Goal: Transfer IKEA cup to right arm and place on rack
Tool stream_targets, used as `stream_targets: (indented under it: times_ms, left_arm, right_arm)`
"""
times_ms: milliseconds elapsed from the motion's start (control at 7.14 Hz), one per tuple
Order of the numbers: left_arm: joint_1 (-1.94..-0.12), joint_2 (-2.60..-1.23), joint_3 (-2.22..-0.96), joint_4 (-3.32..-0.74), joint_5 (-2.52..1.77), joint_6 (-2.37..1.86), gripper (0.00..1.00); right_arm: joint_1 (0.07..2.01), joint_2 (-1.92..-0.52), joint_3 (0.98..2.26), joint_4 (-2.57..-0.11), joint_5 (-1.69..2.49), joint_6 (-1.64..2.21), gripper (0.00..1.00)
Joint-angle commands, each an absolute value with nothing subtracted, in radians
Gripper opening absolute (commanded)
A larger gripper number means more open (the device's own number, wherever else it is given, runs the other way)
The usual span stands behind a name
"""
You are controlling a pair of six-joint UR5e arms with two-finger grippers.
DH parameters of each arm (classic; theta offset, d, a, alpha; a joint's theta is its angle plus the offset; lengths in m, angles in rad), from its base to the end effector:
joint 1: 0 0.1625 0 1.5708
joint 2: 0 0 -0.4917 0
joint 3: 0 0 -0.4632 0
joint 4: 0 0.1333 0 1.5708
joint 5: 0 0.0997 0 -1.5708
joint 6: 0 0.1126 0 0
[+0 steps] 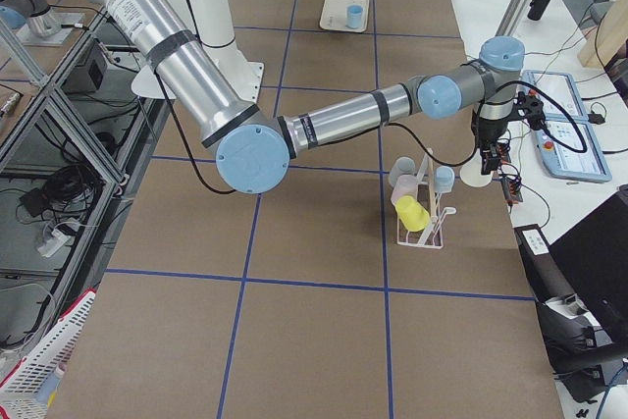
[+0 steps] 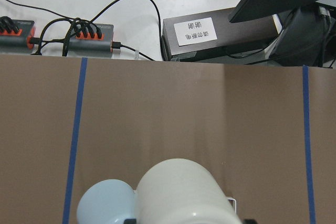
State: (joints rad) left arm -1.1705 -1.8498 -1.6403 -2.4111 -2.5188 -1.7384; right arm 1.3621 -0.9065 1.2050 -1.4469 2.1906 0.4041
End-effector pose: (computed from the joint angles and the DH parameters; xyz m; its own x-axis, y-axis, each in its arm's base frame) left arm 0.2221 -0.6323 0.4090 0.1026 -0.4922 -0.8644 0.2643 0.8513 -0.4533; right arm -0.1147 -0.8695 0.4561 0.7611 -0.0184 0.6483 -0.1200 0.9784 0.1686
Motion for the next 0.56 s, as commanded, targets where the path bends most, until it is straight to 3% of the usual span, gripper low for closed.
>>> stream_targets:
  times_ms: [0, 420]
  left_arm:
    - [-1.173, -1.836, -1.664, -2.411, -2.519, -1.738, 1.00]
    - [-1.173, -1.829, -1.667, -2.411, -2.519, -1.738, 1.00]
  right_arm:
    - [1.350, -0.908, 1.177, -1.442, 2.191, 0.402, 0.25]
    - [1.335, -0.907, 1.152, -1.414, 2.191, 0.403, 0.24]
